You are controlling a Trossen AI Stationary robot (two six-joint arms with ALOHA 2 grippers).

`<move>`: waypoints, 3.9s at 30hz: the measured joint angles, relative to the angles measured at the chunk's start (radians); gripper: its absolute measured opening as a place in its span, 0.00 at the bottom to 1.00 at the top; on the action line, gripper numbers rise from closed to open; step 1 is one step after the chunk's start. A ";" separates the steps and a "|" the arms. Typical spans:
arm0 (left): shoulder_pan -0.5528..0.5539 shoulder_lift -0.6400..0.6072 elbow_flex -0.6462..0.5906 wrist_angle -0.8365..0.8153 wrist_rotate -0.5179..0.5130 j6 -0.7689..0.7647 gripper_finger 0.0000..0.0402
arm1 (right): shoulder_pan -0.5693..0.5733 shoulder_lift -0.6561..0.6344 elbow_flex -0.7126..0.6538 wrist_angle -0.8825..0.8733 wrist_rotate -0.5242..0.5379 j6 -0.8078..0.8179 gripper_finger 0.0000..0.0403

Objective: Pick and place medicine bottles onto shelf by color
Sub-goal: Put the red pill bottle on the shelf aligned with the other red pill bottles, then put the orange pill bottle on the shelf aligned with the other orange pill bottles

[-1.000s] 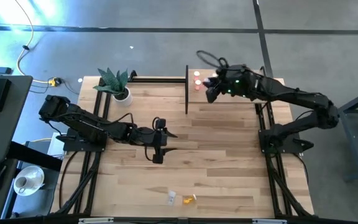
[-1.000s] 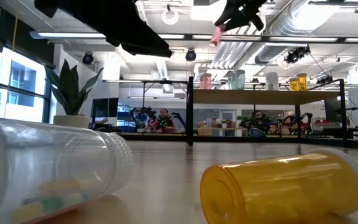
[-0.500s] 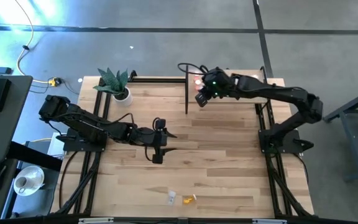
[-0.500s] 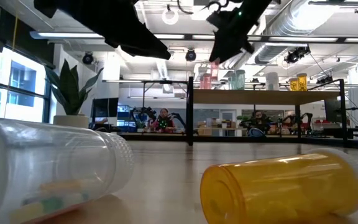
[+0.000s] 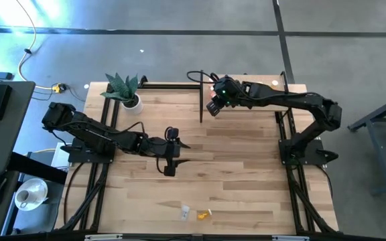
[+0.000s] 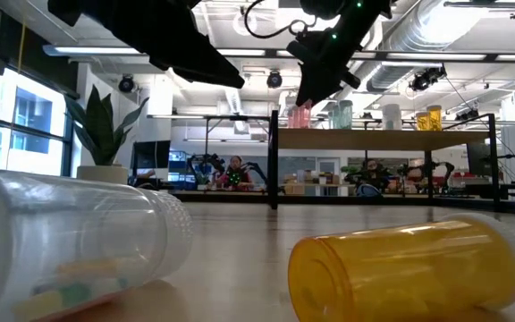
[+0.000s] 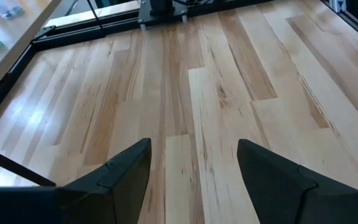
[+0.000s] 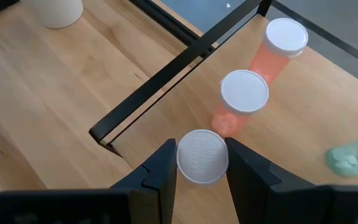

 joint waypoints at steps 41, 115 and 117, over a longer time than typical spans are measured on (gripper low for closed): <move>0.000 0.000 0.000 -0.033 0.000 -0.004 0.57 | 0.186 -0.195 -0.001 -0.104 -0.154 0.012 0.39; -0.131 0.000 0.000 -0.123 0.049 -0.188 0.57 | 0.924 0.525 -0.008 0.423 -0.323 -0.036 0.47; -0.131 0.000 0.000 -0.123 0.049 -0.188 0.57 | 0.919 0.525 -0.008 0.423 -0.323 -0.036 0.44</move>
